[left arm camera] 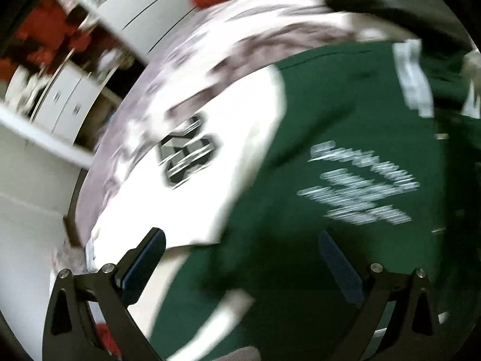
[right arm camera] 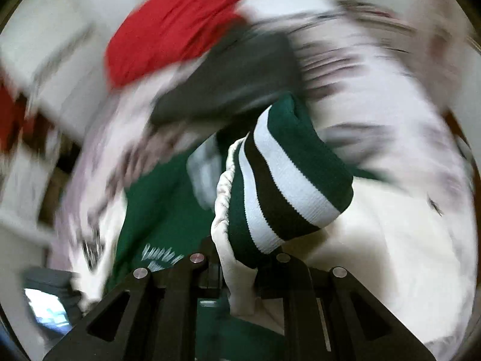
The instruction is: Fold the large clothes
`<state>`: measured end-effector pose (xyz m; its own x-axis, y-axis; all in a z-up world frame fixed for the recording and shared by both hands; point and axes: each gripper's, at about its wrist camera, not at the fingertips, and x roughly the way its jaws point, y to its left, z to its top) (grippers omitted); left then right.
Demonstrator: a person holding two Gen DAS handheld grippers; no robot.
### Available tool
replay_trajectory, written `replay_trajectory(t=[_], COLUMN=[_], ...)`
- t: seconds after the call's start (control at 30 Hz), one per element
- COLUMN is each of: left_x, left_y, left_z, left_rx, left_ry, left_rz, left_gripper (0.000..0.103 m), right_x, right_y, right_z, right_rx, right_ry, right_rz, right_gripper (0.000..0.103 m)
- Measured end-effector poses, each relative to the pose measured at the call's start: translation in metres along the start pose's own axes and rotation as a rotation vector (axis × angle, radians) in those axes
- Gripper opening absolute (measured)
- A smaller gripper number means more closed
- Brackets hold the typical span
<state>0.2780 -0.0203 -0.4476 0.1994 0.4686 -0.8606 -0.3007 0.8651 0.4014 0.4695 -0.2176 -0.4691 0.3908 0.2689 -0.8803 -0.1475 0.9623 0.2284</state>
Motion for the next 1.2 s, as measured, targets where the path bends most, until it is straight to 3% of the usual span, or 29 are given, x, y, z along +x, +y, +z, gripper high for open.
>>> replay_trajectory(t=[0.07, 0.2, 0.27, 0.3, 0.37, 0.4, 0.47, 0.5, 0.67, 0.73, 0.8, 0.83, 0.9, 0.97, 1.03, 1.13, 1.2], left_x=[0.016, 0.035, 0.042, 0.043, 0.041, 0.037, 0.032, 0.029, 0.015, 0.010, 0.009, 0.008, 0.009, 0.013, 0.019, 0.028, 0.033], left_y=[0.031, 0.058, 0.063, 0.064, 0.066, 0.066, 0.066, 0.067, 0.077, 0.078, 0.076, 0.074, 0.070, 0.068, 0.072, 0.093, 0.116], left_z=[-0.009, -0.014, -0.015, -0.013, -0.010, -0.009, -0.005, -0.004, -0.001, 0.000, 0.002, 0.002, 0.001, -0.001, -0.004, -0.008, -0.011], left_rx=[-0.022, -0.032, -0.023, -0.019, -0.022, -0.024, -0.035, -0.043, -0.086, -0.092, -0.081, -0.076, -0.054, -0.041, -0.055, -0.108, -0.164], left_ry=[0.034, 0.067, 0.056, 0.054, 0.053, 0.054, 0.058, 0.058, 0.067, 0.064, 0.070, 0.066, 0.054, 0.066, 0.093, 0.131, 0.145], left_rz=[0.021, 0.013, 0.002, -0.006, -0.031, -0.041, -0.052, -0.057, -0.029, -0.032, -0.037, -0.036, -0.018, -0.016, -0.017, -0.011, -0.015], left_gripper=[0.103, 0.103, 0.103, 0.103, 0.103, 0.103, 0.103, 0.103, 0.103, 0.103, 0.103, 0.103, 0.103, 0.103, 0.103, 0.103, 0.103], right_x=[0.055, 0.120, 0.127, 0.121, 0.098, 0.077, 0.042, 0.020, -0.071, -0.098, -0.111, -0.114, -0.103, -0.067, -0.014, -0.031, -0.066], right_y=[0.064, 0.127, 0.132, 0.126, 0.100, 0.076, 0.033, 0.004, -0.135, -0.183, -0.221, -0.234, -0.253, -0.273, -0.276, -0.271, -0.262], right_z=[-0.016, -0.050, -0.062, -0.065, -0.067, -0.073, -0.089, -0.103, -0.188, -0.216, -0.219, -0.215, -0.203, -0.200, -0.211, -0.212, -0.222], right_rx=[-0.125, -0.279, -0.281, -0.232, -0.074, 0.048, 0.221, 0.316, 0.714, 0.853, 0.889, 0.877, 0.844, 0.856, 0.869, 0.813, 0.834], right_ry=[0.088, 0.189, 0.219, 0.242, 0.282, 0.282, 0.256, 0.238, 0.150, 0.082, 0.016, -0.024, -0.065, 0.006, 0.150, 0.160, 0.122], right_rz=[0.008, -0.045, -0.053, 0.009, 0.161, 0.231, 0.288, 0.275, 0.020, -0.017, -0.033, -0.042, -0.014, -0.012, 0.009, -0.039, 0.015], right_gripper=[0.015, 0.016, 0.025, 0.039, 0.058, 0.061, 0.061, 0.061, 0.061, 0.053, 0.026, 0.023, 0.023, 0.023, 0.023, 0.023, 0.028])
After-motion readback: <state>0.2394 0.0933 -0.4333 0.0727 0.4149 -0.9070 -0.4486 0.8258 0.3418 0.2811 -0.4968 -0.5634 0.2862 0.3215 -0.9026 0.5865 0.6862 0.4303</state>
